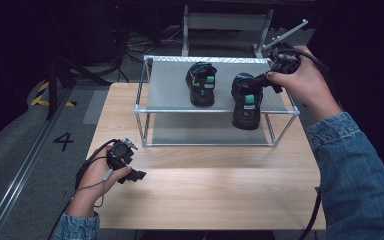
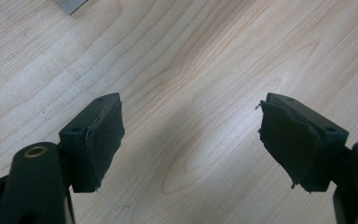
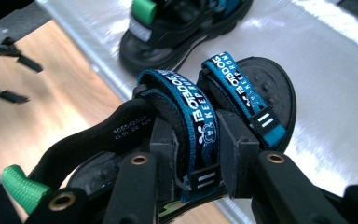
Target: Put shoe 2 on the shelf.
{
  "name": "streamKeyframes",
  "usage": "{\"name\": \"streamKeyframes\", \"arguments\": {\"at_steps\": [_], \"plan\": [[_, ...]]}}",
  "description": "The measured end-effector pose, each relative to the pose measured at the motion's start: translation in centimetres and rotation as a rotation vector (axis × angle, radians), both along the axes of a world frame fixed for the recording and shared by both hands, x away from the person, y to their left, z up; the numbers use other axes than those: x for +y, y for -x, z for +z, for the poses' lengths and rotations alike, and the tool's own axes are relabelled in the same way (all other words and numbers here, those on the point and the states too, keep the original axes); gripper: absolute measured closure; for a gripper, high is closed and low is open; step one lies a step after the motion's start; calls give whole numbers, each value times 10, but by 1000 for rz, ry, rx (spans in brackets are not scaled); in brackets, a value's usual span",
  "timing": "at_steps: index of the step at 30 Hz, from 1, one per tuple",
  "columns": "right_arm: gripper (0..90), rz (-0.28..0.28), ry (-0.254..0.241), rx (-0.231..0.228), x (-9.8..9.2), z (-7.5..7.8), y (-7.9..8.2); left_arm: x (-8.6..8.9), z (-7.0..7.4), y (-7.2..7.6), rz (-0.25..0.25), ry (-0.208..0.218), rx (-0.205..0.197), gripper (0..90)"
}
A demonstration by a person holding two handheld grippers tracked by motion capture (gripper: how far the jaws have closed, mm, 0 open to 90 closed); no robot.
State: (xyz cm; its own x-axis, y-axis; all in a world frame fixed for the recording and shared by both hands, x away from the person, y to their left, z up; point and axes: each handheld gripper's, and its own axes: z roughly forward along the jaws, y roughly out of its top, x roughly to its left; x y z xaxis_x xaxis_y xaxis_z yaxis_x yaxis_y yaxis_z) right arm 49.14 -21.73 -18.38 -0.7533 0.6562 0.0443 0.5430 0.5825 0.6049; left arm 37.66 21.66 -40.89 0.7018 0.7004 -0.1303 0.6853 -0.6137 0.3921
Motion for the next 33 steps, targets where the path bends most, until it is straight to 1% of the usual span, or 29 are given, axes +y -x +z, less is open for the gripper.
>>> {"name": "streamKeyframes", "arguments": {"at_steps": [1, 2, 5, 6, 8, 9, 10, 13, 14, 15, 17, 18, 19, 23, 29, 31, 32, 33], "plan": [[702, -2, 1, -6, 1, -1, -4, -1, 0, 0, 5, 5, 8, 221], [702, -3, 2, -7, 2, -1, -9, 0, -1, 0, -1, 4, 4, 221], [702, -8, 3, -8, 5, -4, -21, 0, -3, -1, -2, -1, 9, 221], [702, -12, 4, -3, 6, -5, -23, 0, -4, -1, -7, -4, 8, 221], [702, -13, 12, 2, 8, -7, -30, -1, -4, 0, -3, -4, 15, 221], [702, -13, 12, 2, 8, -7, -30, -1, -4, 0, -3, -4, 15, 221], [702, -15, 17, 4, 11, -10, -39, -1, -4, 1, -7, -5, 7, 221], [702, -19, 18, 10, 14, -13, -49, 0, -5, 3, -4, -5, 3, 222], [702, -19, 18, 10, 14, -13, -49, 0, -5, 3, -4, -5, 3, 222], [702, -23, 16, 9, 15, -16, -56, 1, -5, 4, 1, -8, 1, 223], [702, -28, 12, 9, 16, -18, -60, 1, -5, 5, 1, -6, 0, 223], [702, -28, 12, 9, 16, -18, -60, 1, -6, 6, 9, -1, 6, 223], [702, -31, 13, 6, 16, -19, -62, 2, -6, 7, 4, -3, 5, 223], [702, -38, 14, 8, 18, -23, -72, 5, -8, 9, 14, -8, 7, 223], [702, -24, -19, 22, 19, -28, -83, 7, -11, 10, 18, -10, 18, 222], [702, -19, -19, 24, 20, -29, -85, 7, -12, 11, 23, -8, 24, 218], [702, -19, -21, 29, 20, -30, -87, 8, -12, 11, 18, -10, 17, 217], [702, -19, -21, 30, 20, -31, -88, 8, -12, 11, 21, -10, 24, 218]]}}
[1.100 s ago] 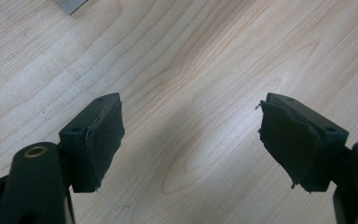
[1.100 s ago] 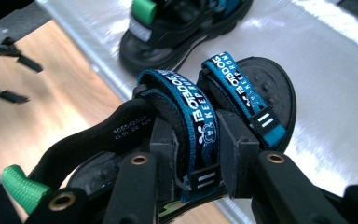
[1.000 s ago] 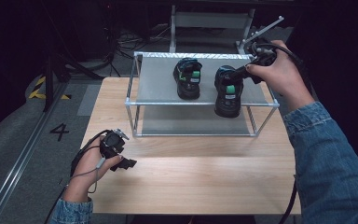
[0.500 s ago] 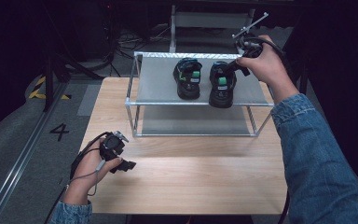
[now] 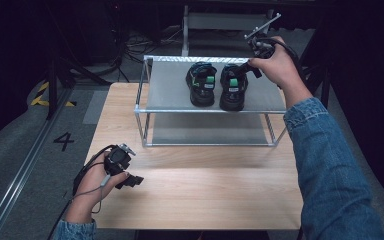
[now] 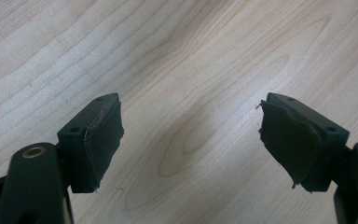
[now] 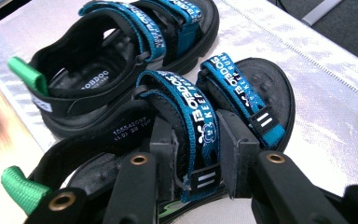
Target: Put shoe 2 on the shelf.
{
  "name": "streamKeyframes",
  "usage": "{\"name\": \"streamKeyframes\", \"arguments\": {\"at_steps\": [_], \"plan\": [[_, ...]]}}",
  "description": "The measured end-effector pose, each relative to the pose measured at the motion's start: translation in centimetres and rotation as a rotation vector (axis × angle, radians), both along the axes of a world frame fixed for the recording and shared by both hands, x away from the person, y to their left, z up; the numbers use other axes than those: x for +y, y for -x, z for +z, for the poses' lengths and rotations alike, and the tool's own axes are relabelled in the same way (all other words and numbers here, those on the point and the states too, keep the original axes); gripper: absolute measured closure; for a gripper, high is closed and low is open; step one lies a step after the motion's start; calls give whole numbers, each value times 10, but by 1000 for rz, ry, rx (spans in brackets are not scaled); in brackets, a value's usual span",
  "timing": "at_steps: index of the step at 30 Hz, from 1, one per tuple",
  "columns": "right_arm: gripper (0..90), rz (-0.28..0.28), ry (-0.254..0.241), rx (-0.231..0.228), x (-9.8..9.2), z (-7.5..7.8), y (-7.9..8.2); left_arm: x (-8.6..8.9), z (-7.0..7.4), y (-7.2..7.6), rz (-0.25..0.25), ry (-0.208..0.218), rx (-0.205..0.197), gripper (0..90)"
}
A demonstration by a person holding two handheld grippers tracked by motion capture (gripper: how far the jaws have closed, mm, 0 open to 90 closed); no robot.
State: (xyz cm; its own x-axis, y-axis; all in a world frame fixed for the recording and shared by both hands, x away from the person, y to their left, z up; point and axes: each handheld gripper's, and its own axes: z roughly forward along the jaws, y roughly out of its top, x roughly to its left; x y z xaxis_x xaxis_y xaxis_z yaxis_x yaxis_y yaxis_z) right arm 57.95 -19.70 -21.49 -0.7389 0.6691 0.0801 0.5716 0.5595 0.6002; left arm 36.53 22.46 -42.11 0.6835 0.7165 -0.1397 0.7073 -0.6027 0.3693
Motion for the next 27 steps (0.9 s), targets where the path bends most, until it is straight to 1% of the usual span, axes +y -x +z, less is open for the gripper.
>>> {"name": "streamKeyframes", "arguments": {"at_steps": [2, 4, 7, 12, 16, 19, 21, 25, 27], "plan": [[701, 1, -2, 3, 1, -1, -3, 1, 0, 0, 4, -5, -5, 218], [702, 4, -6, 2, 2, -3, -6, 1, -1, 1, 5, 0, -2, 218], [702, 16, -10, 4, 4, -5, -9, 1, -2, 2, 4, -7, 7, 217], [702, 33, -15, 3, 8, -5, -13, 3, -3, 2, 5, -8, 3, 217], [701, 44, -21, -8, 13, -5, -16, 4, -4, 3, 4, -6, 1, 216], [700, 49, -15, -9, 17, -6, -19, 5, -4, 3, 5, -8, 4, 216], [701, 48, -12, -11, 17, -7, -19, 5, -4, 3, 11, -6, 6, 215], [702, 69, -25, -18, 16, -8, -21, 5, -4, 3, 8, -6, 4, 216], [702, 83, -34, -31, 14, -9, -20, 4, -5, 2, 4, -6, 6, 216]]}}
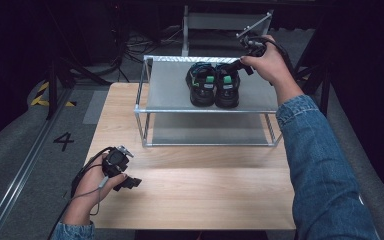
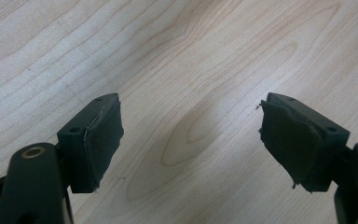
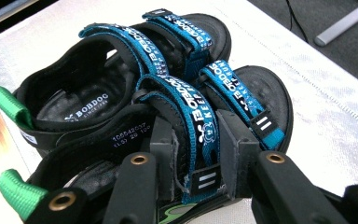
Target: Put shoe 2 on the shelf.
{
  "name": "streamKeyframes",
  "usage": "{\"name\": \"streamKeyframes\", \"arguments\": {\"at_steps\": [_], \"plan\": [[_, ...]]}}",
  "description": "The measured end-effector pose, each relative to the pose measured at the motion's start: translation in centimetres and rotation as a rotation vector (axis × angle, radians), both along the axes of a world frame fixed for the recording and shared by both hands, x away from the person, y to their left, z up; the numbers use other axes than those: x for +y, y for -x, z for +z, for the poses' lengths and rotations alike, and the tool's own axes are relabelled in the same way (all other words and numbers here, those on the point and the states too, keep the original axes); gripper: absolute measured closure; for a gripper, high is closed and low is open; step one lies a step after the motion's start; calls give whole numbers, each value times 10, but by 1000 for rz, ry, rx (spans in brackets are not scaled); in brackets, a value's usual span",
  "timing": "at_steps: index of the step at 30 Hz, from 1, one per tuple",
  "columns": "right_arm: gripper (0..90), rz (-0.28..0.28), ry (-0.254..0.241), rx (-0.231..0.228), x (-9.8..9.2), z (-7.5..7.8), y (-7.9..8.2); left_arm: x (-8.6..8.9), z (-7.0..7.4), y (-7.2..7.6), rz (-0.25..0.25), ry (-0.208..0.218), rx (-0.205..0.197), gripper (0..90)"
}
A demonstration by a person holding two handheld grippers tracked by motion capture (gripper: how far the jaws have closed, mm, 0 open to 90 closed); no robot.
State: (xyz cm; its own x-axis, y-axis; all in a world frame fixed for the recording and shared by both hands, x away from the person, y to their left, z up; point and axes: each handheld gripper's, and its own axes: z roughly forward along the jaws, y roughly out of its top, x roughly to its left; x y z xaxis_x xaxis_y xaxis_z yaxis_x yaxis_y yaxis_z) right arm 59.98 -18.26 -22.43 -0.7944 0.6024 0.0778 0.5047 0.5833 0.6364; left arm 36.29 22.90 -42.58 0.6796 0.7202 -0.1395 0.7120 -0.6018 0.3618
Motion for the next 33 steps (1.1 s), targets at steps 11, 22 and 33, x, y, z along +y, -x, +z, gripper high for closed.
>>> {"name": "streamKeyframes", "arguments": {"at_steps": [11, 22, 33], "plan": [[555, -40, -29, -22, -10, -1, 9, -6, -1, -5, -11, 5, 10, 215], [488, -85, -51, -82, -39, 19, 51, -13, 2, -14, -31, 6, 1, 214], [469, -100, -13, -77, -67, 22, 93, -18, 5, -20, -40, 14, 1, 214]]}}
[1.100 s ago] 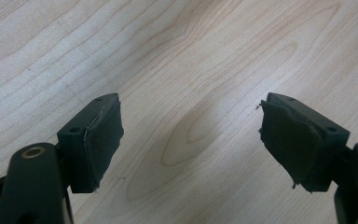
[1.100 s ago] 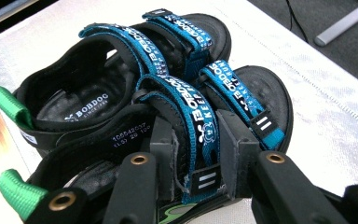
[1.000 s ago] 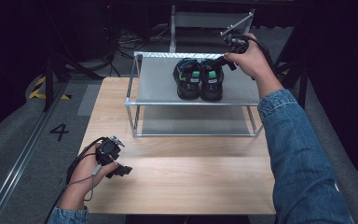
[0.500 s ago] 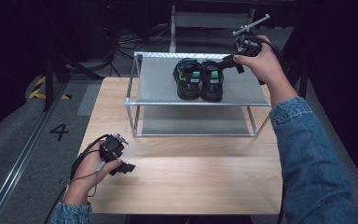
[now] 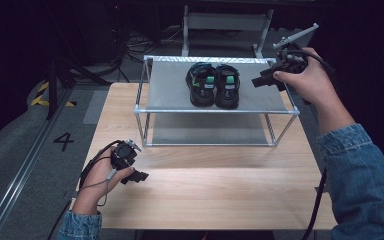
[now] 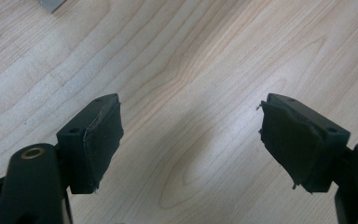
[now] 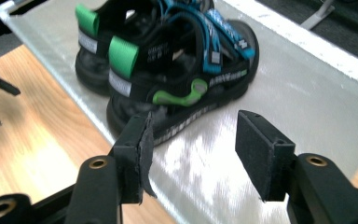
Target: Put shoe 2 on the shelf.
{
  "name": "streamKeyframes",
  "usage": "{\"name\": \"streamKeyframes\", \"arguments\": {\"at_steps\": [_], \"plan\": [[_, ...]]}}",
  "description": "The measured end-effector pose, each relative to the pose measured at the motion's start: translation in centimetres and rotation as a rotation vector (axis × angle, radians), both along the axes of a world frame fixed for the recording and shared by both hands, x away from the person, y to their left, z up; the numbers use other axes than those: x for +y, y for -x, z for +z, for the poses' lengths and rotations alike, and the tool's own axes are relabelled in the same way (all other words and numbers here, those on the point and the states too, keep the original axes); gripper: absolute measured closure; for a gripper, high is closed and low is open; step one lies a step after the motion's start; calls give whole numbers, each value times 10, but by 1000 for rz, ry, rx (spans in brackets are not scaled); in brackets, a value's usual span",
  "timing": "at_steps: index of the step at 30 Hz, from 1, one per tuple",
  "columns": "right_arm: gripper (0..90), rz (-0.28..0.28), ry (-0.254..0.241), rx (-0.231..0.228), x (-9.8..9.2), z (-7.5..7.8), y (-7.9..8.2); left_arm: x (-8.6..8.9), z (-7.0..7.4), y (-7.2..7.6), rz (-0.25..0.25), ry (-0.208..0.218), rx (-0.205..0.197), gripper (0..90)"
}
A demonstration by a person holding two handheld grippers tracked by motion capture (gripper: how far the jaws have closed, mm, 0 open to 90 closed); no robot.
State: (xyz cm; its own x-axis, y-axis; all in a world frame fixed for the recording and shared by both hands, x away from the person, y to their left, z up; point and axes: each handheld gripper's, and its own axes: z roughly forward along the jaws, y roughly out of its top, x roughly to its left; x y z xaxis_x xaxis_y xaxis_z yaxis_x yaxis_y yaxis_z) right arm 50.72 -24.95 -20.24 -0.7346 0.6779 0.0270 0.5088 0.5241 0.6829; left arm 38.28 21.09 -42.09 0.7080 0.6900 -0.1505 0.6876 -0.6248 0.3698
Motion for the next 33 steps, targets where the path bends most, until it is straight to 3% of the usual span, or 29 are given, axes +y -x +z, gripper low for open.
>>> {"name": "streamKeyframes", "arguments": {"at_steps": [8, 10, 20, 33], "plan": [[446, -25, 18, 10, -26, -9, 37, -3, 3, -5, -11, 0, -5, 212], [445, -25, 22, 12, -28, -11, 40, -3, 2, -5, -6, 2, -2, 211], [438, -40, 38, 45, -49, -38, 78, -5, 3, -6, -11, 0, 2, 210], [409, -97, 68, 86, -74, -86, 98, -1, 5, -4, -6, 5, 0, 209]]}}
